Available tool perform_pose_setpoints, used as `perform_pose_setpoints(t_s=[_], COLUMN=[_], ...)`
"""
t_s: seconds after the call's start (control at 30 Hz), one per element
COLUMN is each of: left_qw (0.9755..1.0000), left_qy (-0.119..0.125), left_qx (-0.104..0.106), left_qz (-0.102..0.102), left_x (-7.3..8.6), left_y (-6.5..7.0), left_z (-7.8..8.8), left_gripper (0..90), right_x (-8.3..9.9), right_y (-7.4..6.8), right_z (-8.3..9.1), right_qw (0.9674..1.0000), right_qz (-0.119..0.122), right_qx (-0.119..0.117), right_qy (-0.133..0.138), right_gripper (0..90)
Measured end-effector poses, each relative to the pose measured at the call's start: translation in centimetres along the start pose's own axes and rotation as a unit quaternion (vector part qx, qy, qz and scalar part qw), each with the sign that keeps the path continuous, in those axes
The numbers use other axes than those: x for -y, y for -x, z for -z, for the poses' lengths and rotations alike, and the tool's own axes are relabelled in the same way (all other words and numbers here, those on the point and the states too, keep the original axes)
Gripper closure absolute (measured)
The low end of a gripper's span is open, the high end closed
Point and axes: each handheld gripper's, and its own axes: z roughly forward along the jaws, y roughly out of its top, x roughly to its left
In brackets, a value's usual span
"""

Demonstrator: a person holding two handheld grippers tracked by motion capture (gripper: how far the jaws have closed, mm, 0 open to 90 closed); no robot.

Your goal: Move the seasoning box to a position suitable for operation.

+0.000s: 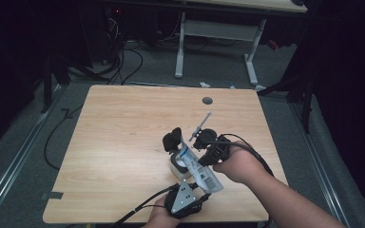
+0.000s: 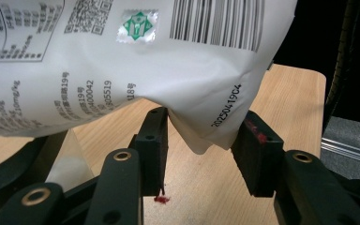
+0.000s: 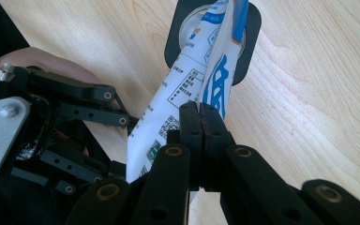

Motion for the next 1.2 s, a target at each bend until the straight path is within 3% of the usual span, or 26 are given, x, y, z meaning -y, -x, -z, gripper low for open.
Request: perform_pose_setpoints(t_s=[0.77,1.2], left_qw=[0.9983,0.9982], left_qy=[-0.041,-0.047], left_qx=[-0.005,-0.004], left_qz=[0.041,0.037], left_x=[1.0,1.1], left_y=[-1.9,-1.9], left_z=[-0.9,-1.1], left_gripper=[59.2,59.3], right_x=[0.1,0.2], right_y=[-0.1,0.1], right_z=[-0.1,-0.3], right_qw=[1.0000,1.0000], right_qz=[-0.004,-0.002], right_qx=[0.000,0.000], right_qy=[0.000,0.001], right_gripper=[90.0,90.0])
